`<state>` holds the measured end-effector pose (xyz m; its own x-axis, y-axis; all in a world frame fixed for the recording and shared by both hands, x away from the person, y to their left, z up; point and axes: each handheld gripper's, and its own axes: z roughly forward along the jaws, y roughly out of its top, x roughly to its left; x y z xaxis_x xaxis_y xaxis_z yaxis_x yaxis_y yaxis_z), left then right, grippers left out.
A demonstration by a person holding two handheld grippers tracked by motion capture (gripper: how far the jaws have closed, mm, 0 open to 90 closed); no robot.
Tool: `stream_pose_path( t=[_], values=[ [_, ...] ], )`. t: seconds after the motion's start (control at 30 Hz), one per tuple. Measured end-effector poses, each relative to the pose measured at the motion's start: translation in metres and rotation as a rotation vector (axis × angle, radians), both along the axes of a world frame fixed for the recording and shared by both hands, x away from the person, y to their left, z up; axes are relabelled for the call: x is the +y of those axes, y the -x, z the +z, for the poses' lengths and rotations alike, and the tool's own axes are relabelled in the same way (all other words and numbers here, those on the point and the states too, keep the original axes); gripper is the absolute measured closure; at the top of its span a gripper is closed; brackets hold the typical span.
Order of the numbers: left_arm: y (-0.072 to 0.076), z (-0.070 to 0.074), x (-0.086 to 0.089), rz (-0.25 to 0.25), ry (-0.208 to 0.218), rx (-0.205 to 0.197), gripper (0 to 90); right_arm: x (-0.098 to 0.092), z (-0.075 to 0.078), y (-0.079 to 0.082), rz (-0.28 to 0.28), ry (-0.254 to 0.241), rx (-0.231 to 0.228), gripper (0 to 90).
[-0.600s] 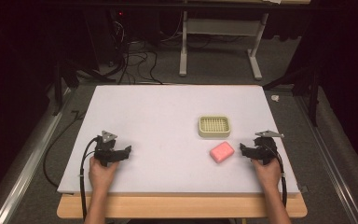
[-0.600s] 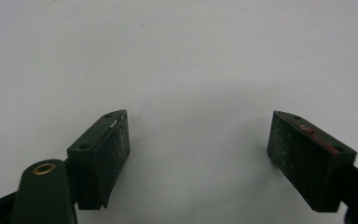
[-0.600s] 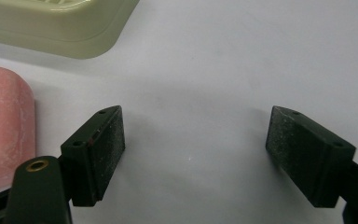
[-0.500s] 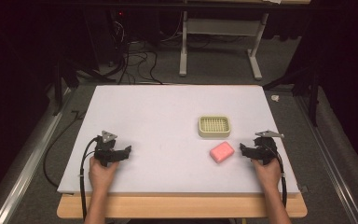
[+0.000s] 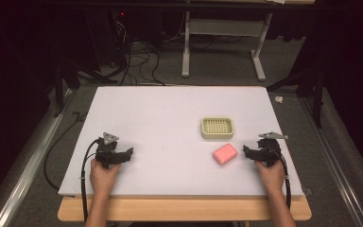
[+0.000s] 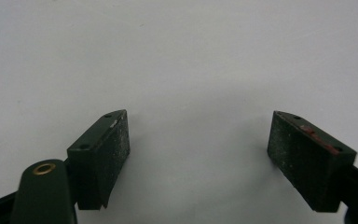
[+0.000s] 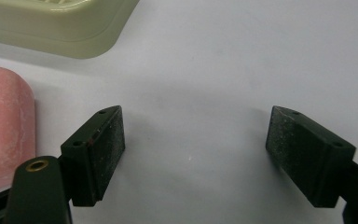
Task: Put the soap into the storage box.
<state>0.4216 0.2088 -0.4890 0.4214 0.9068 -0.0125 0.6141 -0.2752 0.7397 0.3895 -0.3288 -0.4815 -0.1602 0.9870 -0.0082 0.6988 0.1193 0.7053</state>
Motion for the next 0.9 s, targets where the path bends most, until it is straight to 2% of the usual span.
stream_pose_path(
  t=[0.5,0.67,0.9],
  values=[
    [0.0000,0.0000,0.0000,0.000,0.000,0.000,21.5,0.0005,0.0003,-0.0007,0.008,0.003,0.002,18.0],
    [0.0000,0.0000,0.0000,0.000,0.000,0.000,21.5,-0.0007,0.0014,-0.0004,0.000,-0.019,0.008,17.8],
    [0.0000,-0.0001,0.0000,0.000,0.000,0.000,21.5,0.0002,0.0060,0.0027,0.015,-0.038,-0.013,17.5]
  ],
)
